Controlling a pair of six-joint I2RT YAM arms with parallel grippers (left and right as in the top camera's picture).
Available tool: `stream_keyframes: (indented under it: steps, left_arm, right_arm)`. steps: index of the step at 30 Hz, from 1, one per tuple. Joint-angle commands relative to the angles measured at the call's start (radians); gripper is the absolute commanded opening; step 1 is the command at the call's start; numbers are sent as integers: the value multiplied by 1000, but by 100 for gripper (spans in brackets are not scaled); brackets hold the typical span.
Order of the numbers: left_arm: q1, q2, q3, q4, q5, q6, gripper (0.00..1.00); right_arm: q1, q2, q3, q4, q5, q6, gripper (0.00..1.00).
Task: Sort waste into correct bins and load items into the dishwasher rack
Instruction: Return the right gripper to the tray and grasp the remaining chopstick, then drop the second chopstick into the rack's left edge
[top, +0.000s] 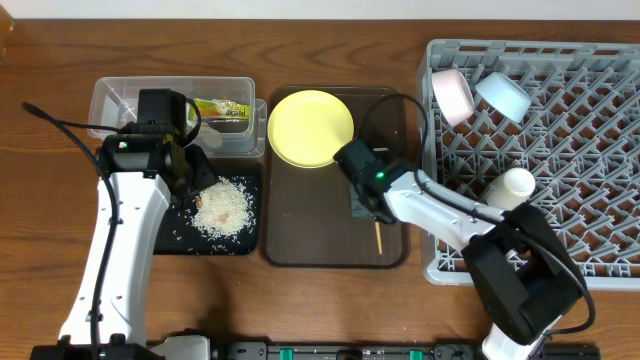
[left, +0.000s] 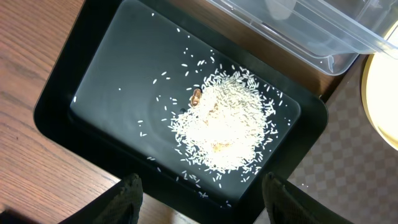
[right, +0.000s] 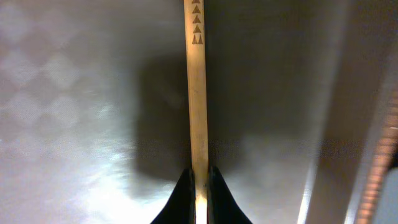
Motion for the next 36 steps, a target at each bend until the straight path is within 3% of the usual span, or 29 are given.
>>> stream_keyframes:
  steps: [1,14,23,30,36]
  left_arm:
    - [4,-8,6,-4,-5,-6,64]
    - [4,-8,6,-3,-5,-6,65]
    - [4,-8,6,-3,-5,-6,65]
    - [4,-8,6,-3,-5,-6,64]
    - [4,-8,6,-3,-5,-6,64]
  right_arm:
    - [-37,-68,-1,-6,3,-43,1]
    - [-203,-441,-1,-58,2,-275,1]
    - [-336,-401,-3,-182,9,-277,1]
    - [-352,-345,-3,-193,-3,-293,1]
    - [-352,-337,-3,-186,-3,-293,19]
